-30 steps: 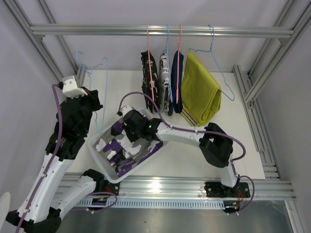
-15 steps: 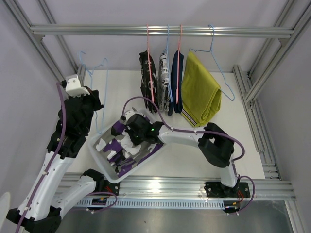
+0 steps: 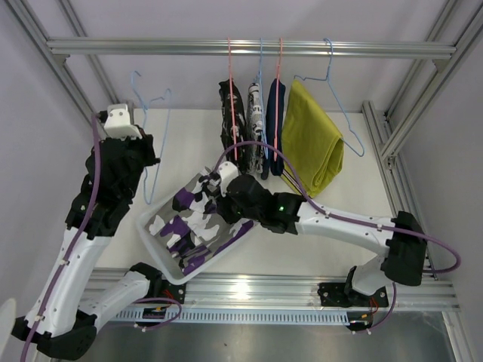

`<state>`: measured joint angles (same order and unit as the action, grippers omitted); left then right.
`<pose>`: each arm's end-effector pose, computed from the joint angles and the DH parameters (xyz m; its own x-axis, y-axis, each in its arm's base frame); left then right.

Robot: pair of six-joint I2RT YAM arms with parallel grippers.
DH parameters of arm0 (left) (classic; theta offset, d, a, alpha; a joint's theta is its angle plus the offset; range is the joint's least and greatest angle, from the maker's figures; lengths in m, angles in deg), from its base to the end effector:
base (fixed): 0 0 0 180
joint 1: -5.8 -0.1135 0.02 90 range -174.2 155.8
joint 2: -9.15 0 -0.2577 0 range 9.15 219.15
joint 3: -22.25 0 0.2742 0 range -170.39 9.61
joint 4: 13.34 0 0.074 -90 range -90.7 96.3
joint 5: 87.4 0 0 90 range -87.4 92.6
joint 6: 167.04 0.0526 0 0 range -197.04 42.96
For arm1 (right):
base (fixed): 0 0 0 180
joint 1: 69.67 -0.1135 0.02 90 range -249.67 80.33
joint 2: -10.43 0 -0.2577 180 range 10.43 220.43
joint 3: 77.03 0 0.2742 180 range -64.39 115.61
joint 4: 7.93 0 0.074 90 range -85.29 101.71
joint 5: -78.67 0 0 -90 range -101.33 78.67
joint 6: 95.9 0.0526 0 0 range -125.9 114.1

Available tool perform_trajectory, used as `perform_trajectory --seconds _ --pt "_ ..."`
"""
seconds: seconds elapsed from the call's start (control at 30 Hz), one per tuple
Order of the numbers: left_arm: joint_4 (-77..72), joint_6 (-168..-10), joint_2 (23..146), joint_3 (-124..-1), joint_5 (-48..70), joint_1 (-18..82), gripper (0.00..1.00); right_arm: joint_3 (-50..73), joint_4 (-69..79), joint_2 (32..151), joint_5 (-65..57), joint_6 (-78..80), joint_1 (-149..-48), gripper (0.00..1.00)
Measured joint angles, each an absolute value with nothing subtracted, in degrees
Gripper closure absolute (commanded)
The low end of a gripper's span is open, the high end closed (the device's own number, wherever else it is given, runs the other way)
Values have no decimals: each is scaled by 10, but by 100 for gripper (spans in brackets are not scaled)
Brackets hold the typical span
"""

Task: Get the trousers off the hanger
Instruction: Place the trousers in the bin, then place the hanger at the clothesline.

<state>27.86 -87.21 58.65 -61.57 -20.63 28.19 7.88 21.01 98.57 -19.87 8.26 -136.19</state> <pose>0.1933 -0.0572 0.4494 -0.1069 -0.1314 -0.9855 -0.0314 0.9912 -0.1288 0.1634 0.3565 0.2885 -0.4153 -0.3489 -0.8401 -0.7790 0.6133 0.1304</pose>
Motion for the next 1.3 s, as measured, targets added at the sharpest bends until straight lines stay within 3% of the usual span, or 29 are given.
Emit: perform_trajectory --seconds 0.1,0.13,0.2,0.43,0.77,1.3 --pt "312 -868 600 -645 -180 282 100 59 211 952 -204 79 -1359 70" --pt "323 -865 604 -654 -170 282 99 52 212 941 -205 78 -1358 61" --pt "342 -859 614 -671 -151 282 100 36 212 917 -207 75 -1356 54" --pt "393 -827 668 -742 -101 272 100 -31 221 780 -224 69 -1351 49" --pt "408 -810 714 -814 -123 258 100 -152 255 548 -273 83 -1336 45" --pt "391 -795 776 -857 -132 153 99 -156 272 604 -295 93 -1353 48"
